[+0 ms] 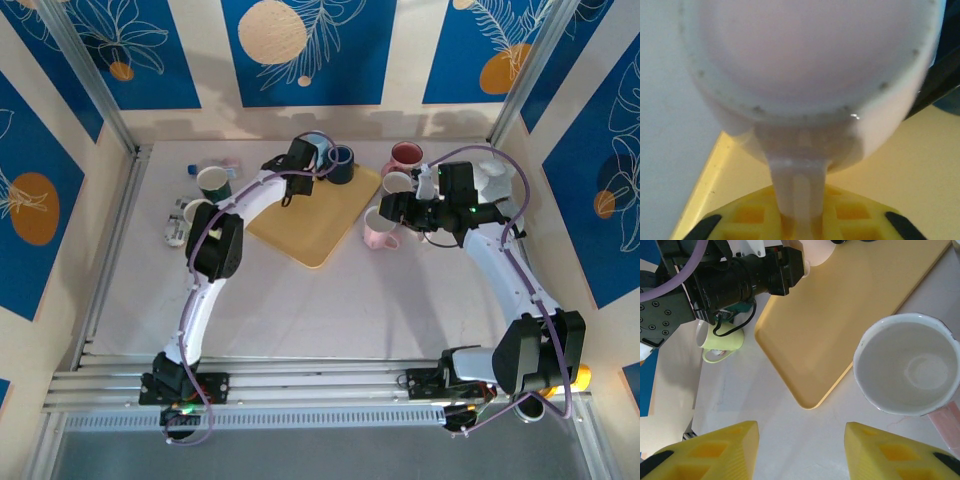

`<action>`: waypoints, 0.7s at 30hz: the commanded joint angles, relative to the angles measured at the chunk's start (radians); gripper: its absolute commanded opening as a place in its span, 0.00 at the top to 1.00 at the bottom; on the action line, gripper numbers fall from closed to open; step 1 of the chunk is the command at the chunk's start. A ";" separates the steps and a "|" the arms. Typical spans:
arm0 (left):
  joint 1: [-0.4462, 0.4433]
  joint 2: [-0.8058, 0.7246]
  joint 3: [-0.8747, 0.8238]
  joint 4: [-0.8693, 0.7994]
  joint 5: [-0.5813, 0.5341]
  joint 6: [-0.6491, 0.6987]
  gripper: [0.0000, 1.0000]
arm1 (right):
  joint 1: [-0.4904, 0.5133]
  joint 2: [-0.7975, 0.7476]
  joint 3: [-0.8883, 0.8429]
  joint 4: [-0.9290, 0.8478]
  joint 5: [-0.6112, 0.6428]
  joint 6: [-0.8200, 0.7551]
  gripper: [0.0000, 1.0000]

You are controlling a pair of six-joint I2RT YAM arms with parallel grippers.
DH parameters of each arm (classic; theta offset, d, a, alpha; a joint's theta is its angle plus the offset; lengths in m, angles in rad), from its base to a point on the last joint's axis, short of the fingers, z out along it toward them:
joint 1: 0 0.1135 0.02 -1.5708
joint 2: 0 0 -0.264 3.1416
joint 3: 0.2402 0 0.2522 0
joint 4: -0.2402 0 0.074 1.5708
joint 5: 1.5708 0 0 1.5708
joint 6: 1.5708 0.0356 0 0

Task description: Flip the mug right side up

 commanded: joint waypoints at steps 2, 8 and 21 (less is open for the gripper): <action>0.009 -0.012 0.025 0.017 0.034 0.008 0.92 | 0.007 -0.025 0.029 -0.029 -0.011 0.007 0.52; -0.002 -0.105 -0.074 0.055 0.099 0.028 1.00 | 0.014 -0.050 -0.004 0.001 0.010 0.038 0.52; -0.061 -0.506 -0.472 0.098 0.207 -0.125 1.00 | 0.033 -0.148 -0.063 0.091 0.005 0.196 0.53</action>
